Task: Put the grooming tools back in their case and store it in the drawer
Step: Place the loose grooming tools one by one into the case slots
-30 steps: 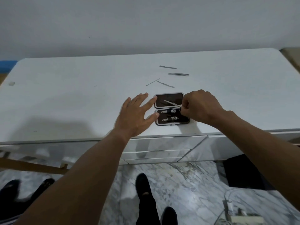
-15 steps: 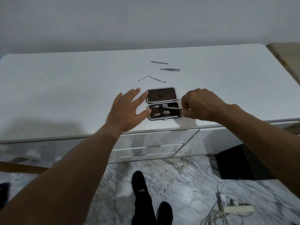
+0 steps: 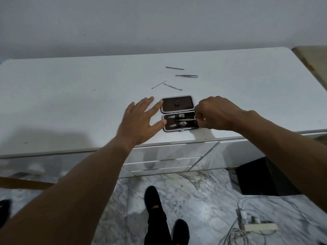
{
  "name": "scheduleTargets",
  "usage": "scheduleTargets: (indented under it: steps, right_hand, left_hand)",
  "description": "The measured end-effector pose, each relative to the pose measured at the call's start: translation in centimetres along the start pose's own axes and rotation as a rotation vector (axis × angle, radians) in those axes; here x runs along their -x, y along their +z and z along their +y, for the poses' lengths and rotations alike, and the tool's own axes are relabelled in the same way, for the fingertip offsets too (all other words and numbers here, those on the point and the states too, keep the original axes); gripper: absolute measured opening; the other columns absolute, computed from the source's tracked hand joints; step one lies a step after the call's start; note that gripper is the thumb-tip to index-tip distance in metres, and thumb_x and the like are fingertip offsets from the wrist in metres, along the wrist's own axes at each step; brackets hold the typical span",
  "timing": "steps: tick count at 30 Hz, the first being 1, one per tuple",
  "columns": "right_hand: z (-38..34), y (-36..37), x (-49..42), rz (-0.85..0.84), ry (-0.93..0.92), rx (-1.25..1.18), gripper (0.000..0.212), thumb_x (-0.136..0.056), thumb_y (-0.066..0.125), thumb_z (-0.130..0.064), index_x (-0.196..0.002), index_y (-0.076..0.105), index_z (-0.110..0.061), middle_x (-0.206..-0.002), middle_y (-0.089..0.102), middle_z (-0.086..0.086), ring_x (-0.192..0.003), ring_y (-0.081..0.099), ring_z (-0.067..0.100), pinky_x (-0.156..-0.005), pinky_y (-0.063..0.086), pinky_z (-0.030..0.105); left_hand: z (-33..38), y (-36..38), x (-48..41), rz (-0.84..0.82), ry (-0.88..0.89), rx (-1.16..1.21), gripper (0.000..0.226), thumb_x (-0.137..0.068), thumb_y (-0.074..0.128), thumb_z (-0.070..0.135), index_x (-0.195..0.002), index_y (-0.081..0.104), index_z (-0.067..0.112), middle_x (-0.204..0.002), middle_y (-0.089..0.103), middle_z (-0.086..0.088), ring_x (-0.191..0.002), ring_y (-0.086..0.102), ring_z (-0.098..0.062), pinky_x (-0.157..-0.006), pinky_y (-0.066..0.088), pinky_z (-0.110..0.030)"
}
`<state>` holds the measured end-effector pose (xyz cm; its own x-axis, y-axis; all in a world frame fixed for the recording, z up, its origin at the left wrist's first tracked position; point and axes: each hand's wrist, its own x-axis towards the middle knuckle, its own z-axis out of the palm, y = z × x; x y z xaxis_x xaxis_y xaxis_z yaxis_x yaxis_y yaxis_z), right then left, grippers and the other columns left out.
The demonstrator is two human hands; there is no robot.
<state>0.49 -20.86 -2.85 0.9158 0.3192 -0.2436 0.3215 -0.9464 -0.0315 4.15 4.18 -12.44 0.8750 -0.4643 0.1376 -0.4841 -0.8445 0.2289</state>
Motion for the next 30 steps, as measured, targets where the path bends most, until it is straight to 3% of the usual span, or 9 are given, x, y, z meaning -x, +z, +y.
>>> scheduleTargets:
  steps: [30]
  right_hand:
    - [-1.1,0.7,-0.8,0.06,-0.108,-0.029,0.024,-0.091,0.047,-0.023,-0.085,0.065,-0.009,-0.094,0.062,0.009,-0.082,0.061,0.035,-0.07,0.051,0.04]
  left_hand:
    - [0.0,-0.2,0.1,-0.018,-0.008,0.017,0.068,-0.091,0.025,0.069,-0.152,0.019,0.041,-0.161,0.024,0.003,-0.149,0.016,-0.015,-0.121,0.013,-0.046]
